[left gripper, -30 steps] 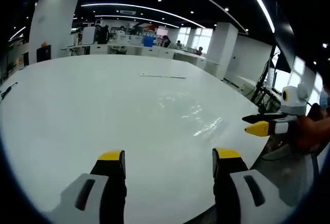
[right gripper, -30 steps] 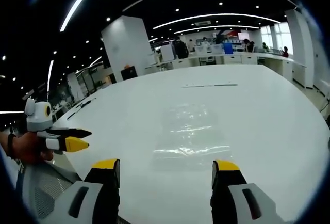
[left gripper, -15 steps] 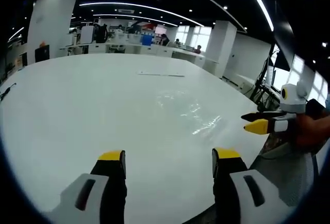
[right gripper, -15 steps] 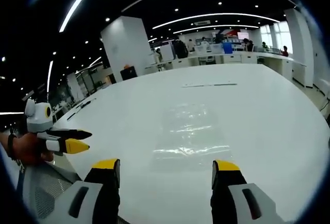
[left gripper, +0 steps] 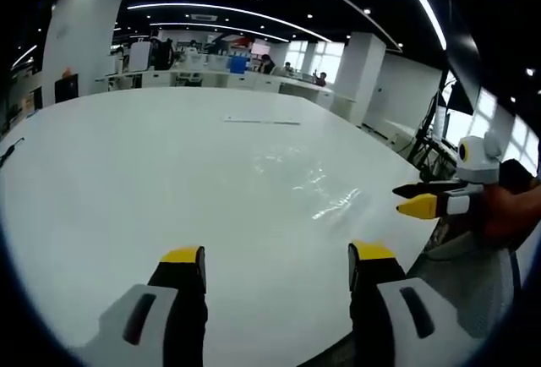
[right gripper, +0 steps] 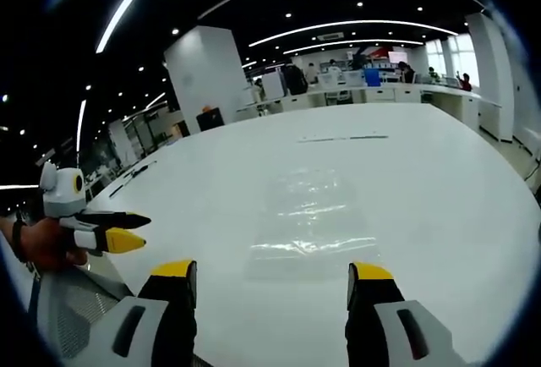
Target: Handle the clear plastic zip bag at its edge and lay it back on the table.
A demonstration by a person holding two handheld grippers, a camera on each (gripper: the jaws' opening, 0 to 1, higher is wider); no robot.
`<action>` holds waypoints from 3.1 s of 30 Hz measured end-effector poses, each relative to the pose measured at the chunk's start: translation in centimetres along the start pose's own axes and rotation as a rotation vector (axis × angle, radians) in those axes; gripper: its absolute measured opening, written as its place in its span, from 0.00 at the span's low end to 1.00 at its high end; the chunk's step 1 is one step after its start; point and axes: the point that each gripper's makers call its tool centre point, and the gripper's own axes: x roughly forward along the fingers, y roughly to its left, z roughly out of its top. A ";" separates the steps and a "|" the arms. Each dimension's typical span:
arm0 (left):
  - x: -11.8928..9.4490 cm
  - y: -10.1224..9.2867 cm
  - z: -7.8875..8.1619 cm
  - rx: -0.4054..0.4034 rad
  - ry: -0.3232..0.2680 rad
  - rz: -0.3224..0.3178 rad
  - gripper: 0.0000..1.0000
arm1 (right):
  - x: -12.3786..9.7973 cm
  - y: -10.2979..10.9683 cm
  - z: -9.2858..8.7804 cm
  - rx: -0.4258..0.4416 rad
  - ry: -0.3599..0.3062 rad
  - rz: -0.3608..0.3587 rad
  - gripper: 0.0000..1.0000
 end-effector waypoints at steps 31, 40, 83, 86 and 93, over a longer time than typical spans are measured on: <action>10.2 -0.4 4.4 0.174 0.087 -0.148 0.64 | 0.2 1.2 -0.1 -0.023 0.019 0.043 0.70; 14.4 0.4 5.4 0.207 0.136 -0.157 0.61 | 0.6 0.9 -0.6 -0.011 0.027 0.047 0.70; 25.7 1.6 7.3 0.414 0.167 -0.189 0.51 | 0.8 -0.4 -2.2 0.045 0.076 0.014 0.69; 25.5 1.7 7.5 0.396 0.155 -0.189 0.43 | 0.9 -0.5 -2.3 0.045 0.077 0.014 0.69; 25.5 2.2 7.5 0.401 0.141 -0.169 0.37 | 0.9 -0.3 -2.1 0.043 0.078 0.016 0.69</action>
